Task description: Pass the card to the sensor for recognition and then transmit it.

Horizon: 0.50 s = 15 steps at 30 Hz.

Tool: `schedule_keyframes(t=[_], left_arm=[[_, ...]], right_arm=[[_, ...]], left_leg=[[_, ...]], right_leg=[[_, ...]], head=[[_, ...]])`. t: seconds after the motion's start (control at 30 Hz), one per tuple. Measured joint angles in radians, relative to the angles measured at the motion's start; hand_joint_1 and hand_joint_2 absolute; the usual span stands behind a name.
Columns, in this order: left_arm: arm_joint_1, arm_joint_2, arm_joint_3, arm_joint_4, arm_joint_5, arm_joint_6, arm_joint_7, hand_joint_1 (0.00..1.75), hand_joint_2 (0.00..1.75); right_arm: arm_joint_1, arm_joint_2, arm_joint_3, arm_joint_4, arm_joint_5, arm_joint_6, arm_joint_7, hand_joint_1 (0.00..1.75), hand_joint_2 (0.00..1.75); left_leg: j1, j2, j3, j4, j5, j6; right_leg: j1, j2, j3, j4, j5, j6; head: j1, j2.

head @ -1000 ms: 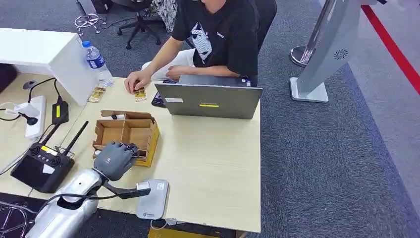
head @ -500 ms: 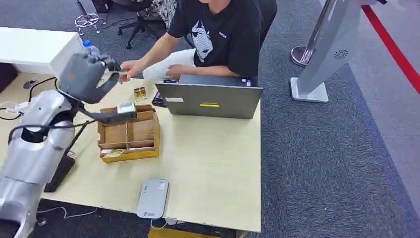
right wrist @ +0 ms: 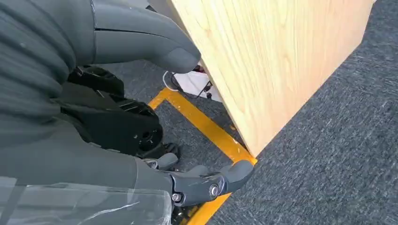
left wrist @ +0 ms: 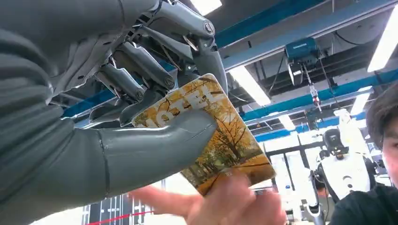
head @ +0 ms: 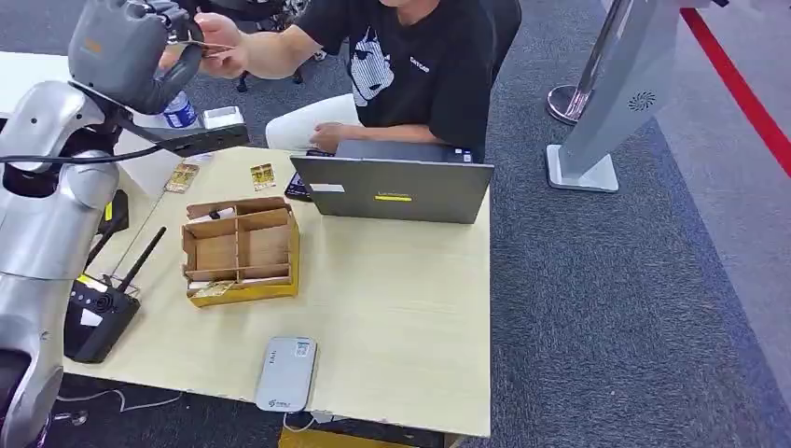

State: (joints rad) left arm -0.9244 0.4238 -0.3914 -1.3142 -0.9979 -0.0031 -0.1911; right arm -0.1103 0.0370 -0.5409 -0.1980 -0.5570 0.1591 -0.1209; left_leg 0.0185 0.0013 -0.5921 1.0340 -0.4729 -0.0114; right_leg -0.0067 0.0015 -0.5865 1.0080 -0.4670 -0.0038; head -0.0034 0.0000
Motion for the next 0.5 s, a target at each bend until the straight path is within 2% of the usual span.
schedule_keyframes(t=[0.37,0.4,0.43,0.47,0.5], left_arm=[[-0.007,0.000,-0.006,0.035,0.003,0.005,0.021,1.75,1.75],[-0.007,0.002,-0.007,0.042,0.005,0.010,0.021,1.52,1.75],[-0.005,0.005,-0.007,0.050,0.007,0.024,0.021,1.43,1.75],[-0.001,0.010,-0.007,0.057,0.010,0.043,0.021,0.72,1.75],[0.006,0.016,-0.007,0.063,0.011,0.065,0.021,0.56,1.75]], right_arm=[[0.000,0.000,0.000,0.000,0.001,0.002,0.000,0.00,1.75],[0.000,0.000,0.000,0.000,0.001,0.002,0.000,0.00,1.75],[0.000,0.000,0.000,0.000,0.001,0.002,0.000,0.00,1.75],[0.000,0.000,0.000,0.000,0.002,0.002,0.000,0.00,1.75],[0.001,0.000,0.000,0.000,0.003,0.001,0.000,0.00,1.75]], left_leg=[[0.000,0.000,0.000,0.000,0.000,0.000],[0.000,0.000,0.000,0.000,0.000,0.000],[0.000,0.000,0.000,0.000,0.000,0.000],[0.000,0.001,0.000,0.000,0.000,0.000],[0.000,0.001,0.000,0.000,0.000,0.000]], right_leg=[[0.000,0.000,0.000,0.000,0.000,0.000],[0.000,0.000,0.000,0.000,0.000,0.000],[0.000,0.000,0.000,0.000,0.000,0.000],[0.000,0.001,0.000,0.000,0.000,0.000],[0.000,0.001,0.000,0.000,0.000,0.000]], head=[[0.000,0.000],[0.000,0.000],[0.000,0.000],[0.000,0.000],[0.000,0.000]])
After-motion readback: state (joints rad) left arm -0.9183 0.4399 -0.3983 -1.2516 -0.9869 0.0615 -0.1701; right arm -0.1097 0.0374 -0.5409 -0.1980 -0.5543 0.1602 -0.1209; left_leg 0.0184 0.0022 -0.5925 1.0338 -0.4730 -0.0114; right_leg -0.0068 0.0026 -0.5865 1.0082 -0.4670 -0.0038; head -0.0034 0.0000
